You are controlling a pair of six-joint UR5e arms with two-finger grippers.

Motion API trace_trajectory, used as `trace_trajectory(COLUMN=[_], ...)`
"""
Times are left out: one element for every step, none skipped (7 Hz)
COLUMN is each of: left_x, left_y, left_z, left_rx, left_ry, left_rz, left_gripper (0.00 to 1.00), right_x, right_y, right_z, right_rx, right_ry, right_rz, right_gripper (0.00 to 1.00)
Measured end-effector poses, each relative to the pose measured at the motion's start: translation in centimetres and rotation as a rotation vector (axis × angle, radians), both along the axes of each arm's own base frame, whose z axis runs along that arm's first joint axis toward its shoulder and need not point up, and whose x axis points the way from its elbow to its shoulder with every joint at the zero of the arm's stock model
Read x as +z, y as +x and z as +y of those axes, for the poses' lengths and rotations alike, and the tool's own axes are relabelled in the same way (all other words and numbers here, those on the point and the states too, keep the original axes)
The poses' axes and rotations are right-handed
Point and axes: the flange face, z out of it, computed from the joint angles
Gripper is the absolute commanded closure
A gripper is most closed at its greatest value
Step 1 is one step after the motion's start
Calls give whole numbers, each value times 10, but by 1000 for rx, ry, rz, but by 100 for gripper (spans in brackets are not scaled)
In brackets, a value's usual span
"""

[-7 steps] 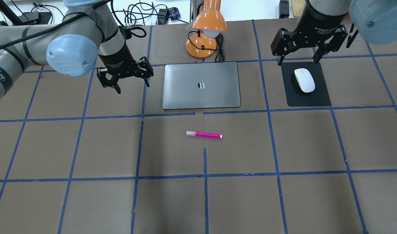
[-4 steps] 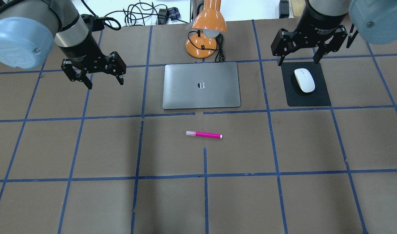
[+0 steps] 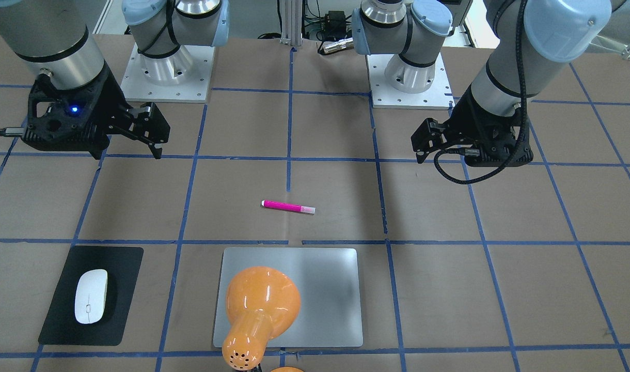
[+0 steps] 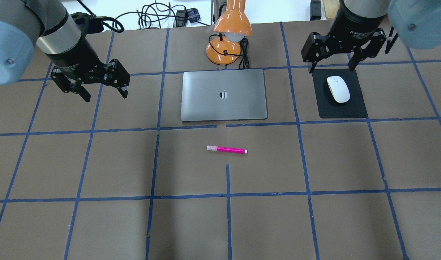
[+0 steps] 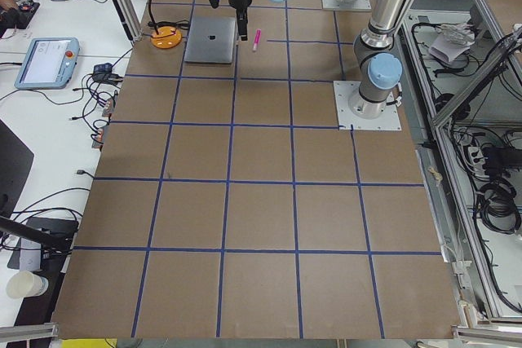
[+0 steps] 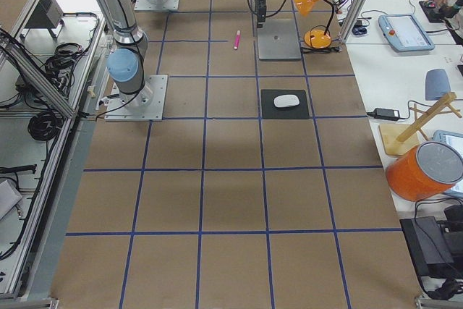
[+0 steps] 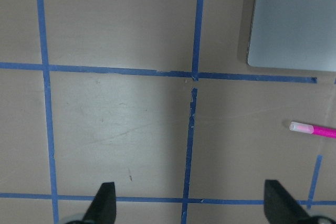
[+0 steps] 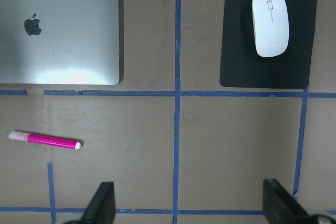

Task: Place pen and mouse around notebook

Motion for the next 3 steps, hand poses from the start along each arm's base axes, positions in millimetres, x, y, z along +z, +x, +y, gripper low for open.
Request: trace_trajectory(left_x=[1, 3, 5], left_y=[0, 1, 1], left_z=[5, 9, 12], left_rx=[3, 6, 7], left_ry=[-1, -1, -2], left_rz=[-1, -2, -2], left_gripper=[0, 0, 0], right_x=[0, 0, 0], right_y=[0, 0, 0], right_z=[0, 0, 0], right_rx=[0, 0, 0], right_ry=[1, 1, 0], right_rz=[0, 0, 0], right_gripper=[0, 0, 0])
